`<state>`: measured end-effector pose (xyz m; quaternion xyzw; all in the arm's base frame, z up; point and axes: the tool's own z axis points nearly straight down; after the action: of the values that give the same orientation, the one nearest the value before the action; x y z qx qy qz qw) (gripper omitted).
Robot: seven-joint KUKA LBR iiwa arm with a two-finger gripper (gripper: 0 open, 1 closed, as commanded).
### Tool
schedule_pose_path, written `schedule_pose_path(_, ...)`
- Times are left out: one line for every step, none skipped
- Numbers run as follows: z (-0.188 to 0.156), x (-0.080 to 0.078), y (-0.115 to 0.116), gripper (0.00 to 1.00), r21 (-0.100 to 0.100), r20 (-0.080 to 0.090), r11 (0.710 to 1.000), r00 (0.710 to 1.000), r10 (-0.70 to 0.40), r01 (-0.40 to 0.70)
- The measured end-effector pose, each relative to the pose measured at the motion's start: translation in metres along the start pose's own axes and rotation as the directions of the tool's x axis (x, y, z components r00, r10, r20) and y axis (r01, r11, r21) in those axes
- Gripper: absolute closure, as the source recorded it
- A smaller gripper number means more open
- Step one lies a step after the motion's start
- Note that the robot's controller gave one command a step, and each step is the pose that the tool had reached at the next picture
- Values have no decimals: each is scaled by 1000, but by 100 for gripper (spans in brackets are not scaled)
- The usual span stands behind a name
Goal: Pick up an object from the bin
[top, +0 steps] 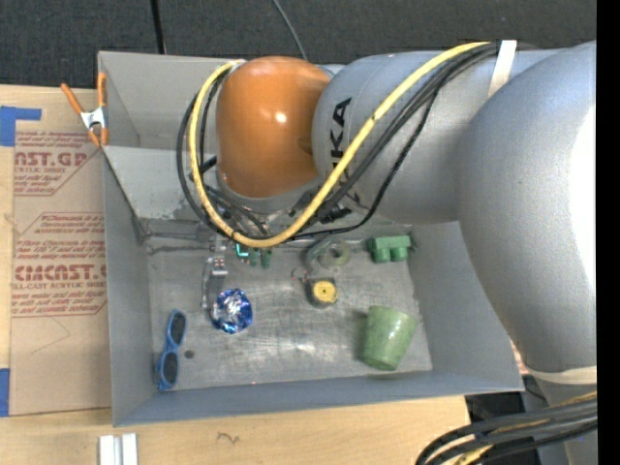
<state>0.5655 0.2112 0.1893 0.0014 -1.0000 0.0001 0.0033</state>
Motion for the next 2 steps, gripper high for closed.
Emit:
schedule_pose_path(111, 25, -18, 0, 1, 1, 971, 971, -241, 241)
schedule_pose_path(118, 67, 10, 0, -1, 14, 985, 984, -175, 175)
